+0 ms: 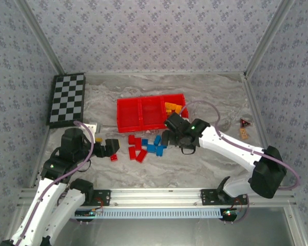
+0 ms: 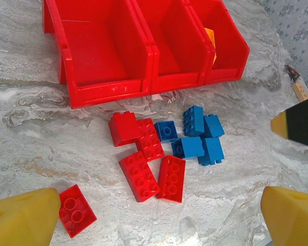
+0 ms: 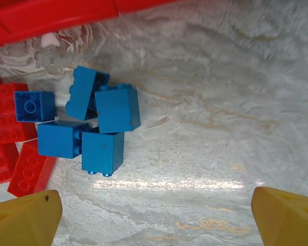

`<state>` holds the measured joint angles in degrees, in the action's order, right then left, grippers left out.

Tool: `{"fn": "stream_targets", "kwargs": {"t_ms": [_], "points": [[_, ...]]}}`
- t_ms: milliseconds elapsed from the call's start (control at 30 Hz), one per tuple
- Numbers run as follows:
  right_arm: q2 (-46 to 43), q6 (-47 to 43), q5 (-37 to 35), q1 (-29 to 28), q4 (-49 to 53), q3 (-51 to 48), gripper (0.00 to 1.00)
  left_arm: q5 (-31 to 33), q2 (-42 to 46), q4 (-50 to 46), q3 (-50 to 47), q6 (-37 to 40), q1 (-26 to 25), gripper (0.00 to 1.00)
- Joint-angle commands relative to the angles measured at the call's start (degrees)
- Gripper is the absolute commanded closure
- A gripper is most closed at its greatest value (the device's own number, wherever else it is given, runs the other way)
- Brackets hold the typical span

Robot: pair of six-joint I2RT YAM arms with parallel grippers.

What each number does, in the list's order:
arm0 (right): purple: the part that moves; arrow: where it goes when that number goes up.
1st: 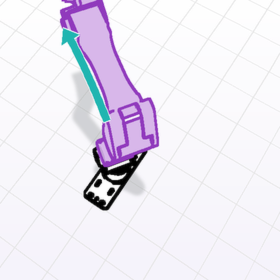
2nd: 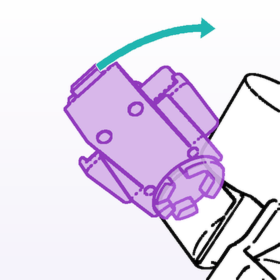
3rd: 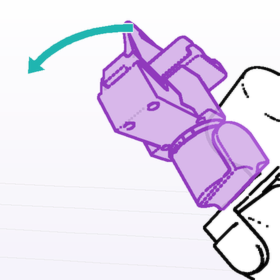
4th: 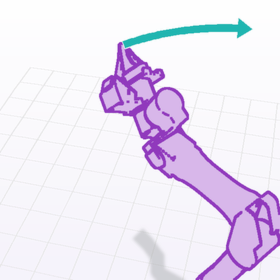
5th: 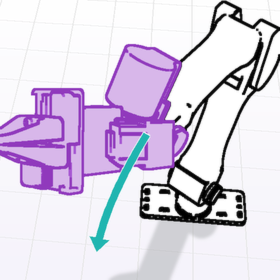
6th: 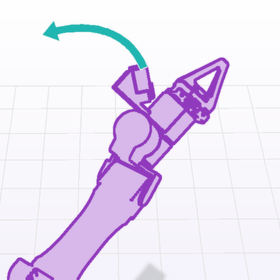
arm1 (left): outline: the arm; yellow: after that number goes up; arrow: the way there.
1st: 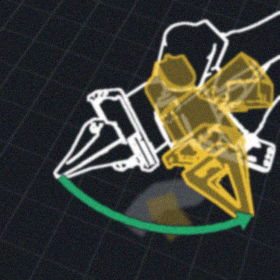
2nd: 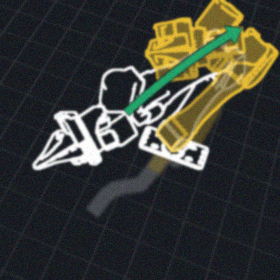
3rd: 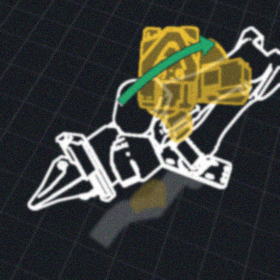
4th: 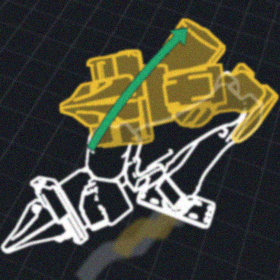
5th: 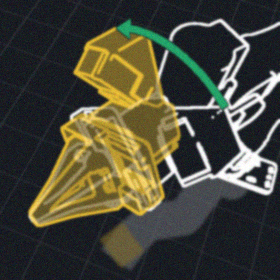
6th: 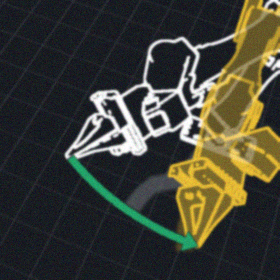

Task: Sort the legos into containers by color
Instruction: Pick up the lego from the center of the table.

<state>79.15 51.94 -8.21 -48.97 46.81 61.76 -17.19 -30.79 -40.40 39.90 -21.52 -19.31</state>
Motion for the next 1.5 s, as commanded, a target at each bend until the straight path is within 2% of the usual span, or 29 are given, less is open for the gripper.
{"fn": "stream_targets", "kwargs": {"t_ms": [0,267,467,633,733,900,1167,1267,1467], "points": [[2.11,5.60,-0.52,-1.51,-4.64,-1.97,0.06,-1.13,0.51,1.12,-0.26,0.69,-0.39,0.00],[12.80,4.08,1.54,-5.57,-5.02,2.14,0.14,-1.00,0.46,1.12,-0.33,0.69,-0.38,0.00],[20.11,2.01,1.44,-7.61,-1.69,8.41,0.15,-0.99,0.46,1.12,-0.31,0.60,-0.41,0.00],[23.57,0.80,2.76,-7.81,-0.77,11.17,0.21,-1.16,0.46,1.12,-0.31,0.60,-0.38,0.00],[25.70,0.27,3.36,-7.81,0.15,12.48,0.28,-1.17,0.46,1.12,-0.27,0.60,-0.38,0.00],[27.17,-0.18,3.46,-7.52,2.35,13.46,0.39,-1.16,0.38,1.13,-0.35,0.60,-0.42,0.00],[26.67,-1.01,2.15,-6.65,4.29,12.81,0.48,-1.18,0.11,1.14,-0.35,0.60,-0.38,0.00],[26.67,-1.40,2.03,-5.96,4.17,12.59,0.56,-1.18,0.03,1.12,-0.36,0.60,-0.42,0.00],[27.28,-1.97,1.97,-5.22,3.55,13.16,0.57,-1.09,0.22,1.15,-0.31,0.60,-0.40,0.00]]}}
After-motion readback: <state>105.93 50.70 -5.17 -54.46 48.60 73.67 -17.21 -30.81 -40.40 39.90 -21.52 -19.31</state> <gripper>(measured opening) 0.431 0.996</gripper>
